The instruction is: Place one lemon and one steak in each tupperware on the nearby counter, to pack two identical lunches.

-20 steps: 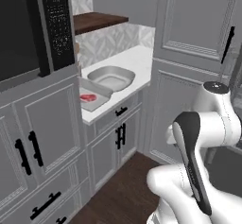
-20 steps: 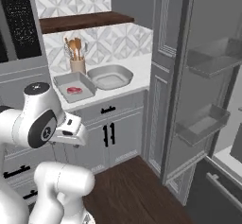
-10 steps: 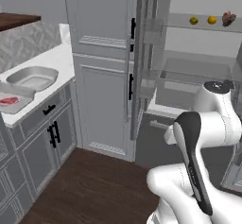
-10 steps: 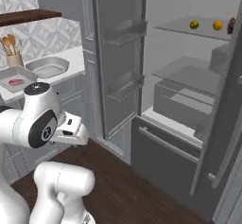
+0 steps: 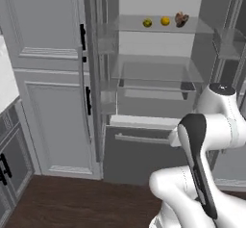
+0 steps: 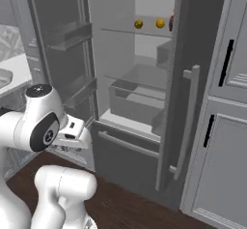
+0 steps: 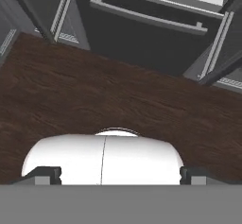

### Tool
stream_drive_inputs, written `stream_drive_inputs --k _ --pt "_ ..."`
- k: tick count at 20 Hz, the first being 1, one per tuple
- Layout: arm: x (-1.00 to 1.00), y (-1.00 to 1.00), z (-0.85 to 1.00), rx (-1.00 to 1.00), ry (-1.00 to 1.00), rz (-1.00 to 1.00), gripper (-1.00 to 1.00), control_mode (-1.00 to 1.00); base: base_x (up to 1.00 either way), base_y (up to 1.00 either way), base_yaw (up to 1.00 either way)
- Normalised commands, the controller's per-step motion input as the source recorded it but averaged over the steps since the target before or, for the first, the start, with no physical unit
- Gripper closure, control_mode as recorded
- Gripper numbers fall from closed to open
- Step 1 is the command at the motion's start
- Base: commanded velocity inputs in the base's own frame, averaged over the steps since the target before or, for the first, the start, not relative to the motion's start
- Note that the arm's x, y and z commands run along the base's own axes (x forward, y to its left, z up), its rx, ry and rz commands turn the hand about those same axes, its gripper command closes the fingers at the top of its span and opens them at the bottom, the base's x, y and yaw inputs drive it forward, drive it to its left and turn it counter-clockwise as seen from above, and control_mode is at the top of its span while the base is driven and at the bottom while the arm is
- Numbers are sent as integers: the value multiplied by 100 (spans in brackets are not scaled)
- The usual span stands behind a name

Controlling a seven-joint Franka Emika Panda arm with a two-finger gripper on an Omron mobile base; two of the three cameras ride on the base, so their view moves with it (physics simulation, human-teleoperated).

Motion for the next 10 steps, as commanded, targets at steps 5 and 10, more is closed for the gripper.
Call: stream_drive_inputs --k 5,10 --pt "0 0 0 0 0 0 -100 100 79 47 -52" --pt "0 0 0 0 0 0 -100 100 30 25 -51"
